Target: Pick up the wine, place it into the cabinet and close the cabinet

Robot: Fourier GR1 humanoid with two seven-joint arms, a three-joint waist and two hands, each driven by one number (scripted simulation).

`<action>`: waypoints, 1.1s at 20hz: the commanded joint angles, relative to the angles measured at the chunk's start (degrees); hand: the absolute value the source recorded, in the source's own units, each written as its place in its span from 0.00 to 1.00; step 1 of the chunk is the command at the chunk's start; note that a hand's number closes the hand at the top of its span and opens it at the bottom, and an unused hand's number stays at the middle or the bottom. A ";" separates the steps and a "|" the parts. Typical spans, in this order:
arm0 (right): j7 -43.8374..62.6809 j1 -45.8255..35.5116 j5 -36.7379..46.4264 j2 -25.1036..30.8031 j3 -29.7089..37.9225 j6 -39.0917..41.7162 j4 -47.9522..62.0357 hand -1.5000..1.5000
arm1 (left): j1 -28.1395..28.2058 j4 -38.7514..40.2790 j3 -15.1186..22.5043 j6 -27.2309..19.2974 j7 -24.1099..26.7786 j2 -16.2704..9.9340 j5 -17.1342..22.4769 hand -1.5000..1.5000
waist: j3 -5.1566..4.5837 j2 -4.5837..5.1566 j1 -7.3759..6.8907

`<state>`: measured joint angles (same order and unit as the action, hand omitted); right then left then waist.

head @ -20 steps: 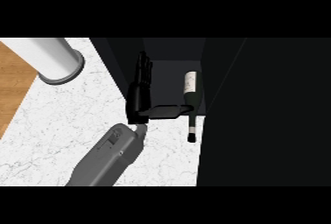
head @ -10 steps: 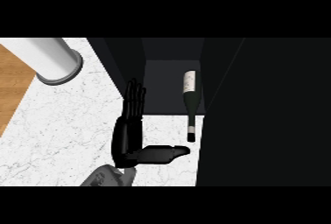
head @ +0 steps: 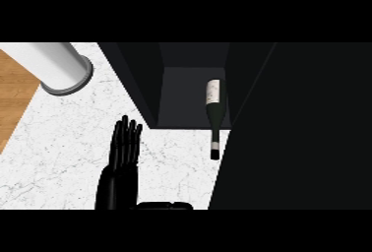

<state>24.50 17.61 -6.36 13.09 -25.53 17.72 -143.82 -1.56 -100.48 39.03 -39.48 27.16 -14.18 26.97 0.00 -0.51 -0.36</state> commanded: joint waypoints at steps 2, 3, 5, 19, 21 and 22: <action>6.35 2.67 -7.24 2.96 -5.89 2.46 -12.15 1.00 | 8.16 -6.14 0.30 1.54 1.68 -5.13 -0.13 0.00 | -0.06 0.12 -0.21; 5.20 2.02 -4.02 1.96 -9.00 2.44 -11.42 1.00 | 9.27 -8.36 -3.36 4.61 1.78 -8.99 2.18 0.00 | -0.13 -0.04 -0.44; 5.52 0.71 -0.91 1.12 -12.40 2.19 -10.18 1.00 | 9.96 -8.43 -3.05 4.15 2.47 -8.42 1.35 0.00 | -0.14 0.07 -0.09; 12.22 -9.83 2.32 -8.83 -21.55 -4.34 -2.05 1.00 | 23.00 -19.01 -13.93 12.45 4.77 -18.64 9.54 0.00 | -0.43 -0.24 -2.17; 13.79 -14.32 2.75 -12.50 -22.56 -5.79 1.93 1.00 | 24.07 -17.25 -15.38 15.74 6.28 -19.65 10.68 0.00 | -0.48 -0.01 -2.66; 14.23 -16.42 3.24 -12.74 -22.37 -8.47 2.99 1.00 | 25.01 -19.72 -17.28 16.30 5.08 -21.58 11.90 0.00 | -0.36 0.04 -2.56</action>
<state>34.69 6.78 -3.74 5.96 -37.33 13.34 -140.35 20.81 -117.62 25.28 -26.04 32.50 -32.72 36.24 -0.40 -0.56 -2.46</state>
